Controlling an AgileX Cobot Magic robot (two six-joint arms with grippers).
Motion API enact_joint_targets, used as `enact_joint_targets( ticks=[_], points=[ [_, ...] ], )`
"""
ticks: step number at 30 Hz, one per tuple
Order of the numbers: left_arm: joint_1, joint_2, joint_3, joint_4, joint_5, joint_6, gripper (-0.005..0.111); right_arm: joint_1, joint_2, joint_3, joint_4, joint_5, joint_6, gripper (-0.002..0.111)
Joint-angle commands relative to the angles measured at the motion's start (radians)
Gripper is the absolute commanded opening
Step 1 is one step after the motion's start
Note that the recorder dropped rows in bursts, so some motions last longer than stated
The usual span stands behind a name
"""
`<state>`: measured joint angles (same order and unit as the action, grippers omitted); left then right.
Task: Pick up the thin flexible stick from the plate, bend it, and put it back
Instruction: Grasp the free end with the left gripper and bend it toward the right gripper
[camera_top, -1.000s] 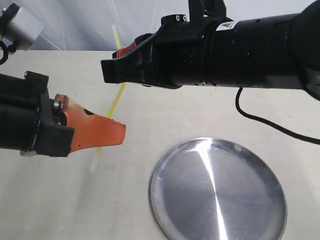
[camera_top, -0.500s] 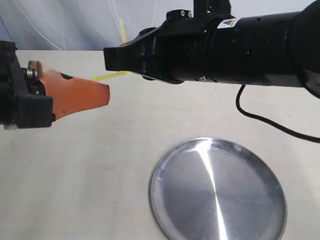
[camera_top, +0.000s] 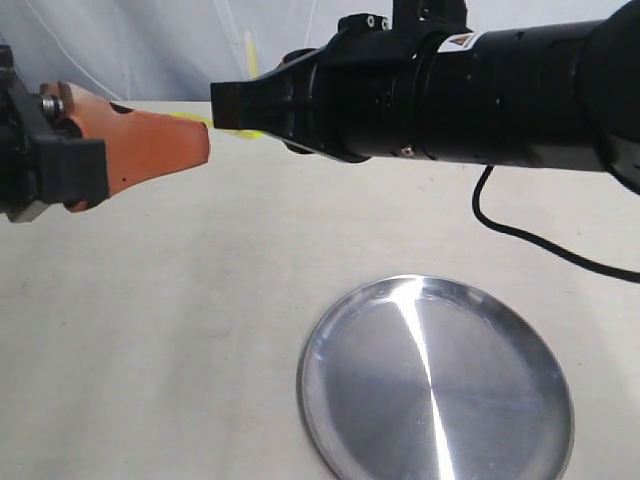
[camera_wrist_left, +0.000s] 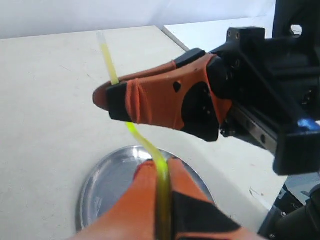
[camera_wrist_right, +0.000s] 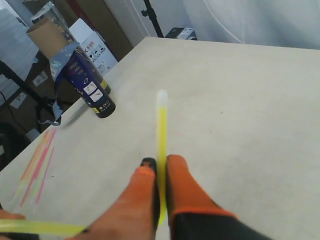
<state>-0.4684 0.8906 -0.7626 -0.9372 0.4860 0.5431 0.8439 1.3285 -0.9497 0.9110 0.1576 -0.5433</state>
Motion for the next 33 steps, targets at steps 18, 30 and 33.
enact_joint_targets(
  ticks=[18, 30, 33],
  points=[
    [-0.002, 0.013, -0.007, -0.042, -0.226, 0.009, 0.0, 0.007, 0.009, 0.007, 0.015, 0.121, -0.013, -0.001],
    [-0.002, 0.058, -0.007, -0.055, -0.239, 0.009, 0.0, 0.007, 0.009, 0.007, 0.015, 0.146, -0.026, -0.001],
    [-0.002, 0.058, -0.007, -0.053, -0.254, 0.009, 0.0, 0.007, 0.009, 0.007, 0.015, 0.15, -0.028, -0.001]
  ],
)
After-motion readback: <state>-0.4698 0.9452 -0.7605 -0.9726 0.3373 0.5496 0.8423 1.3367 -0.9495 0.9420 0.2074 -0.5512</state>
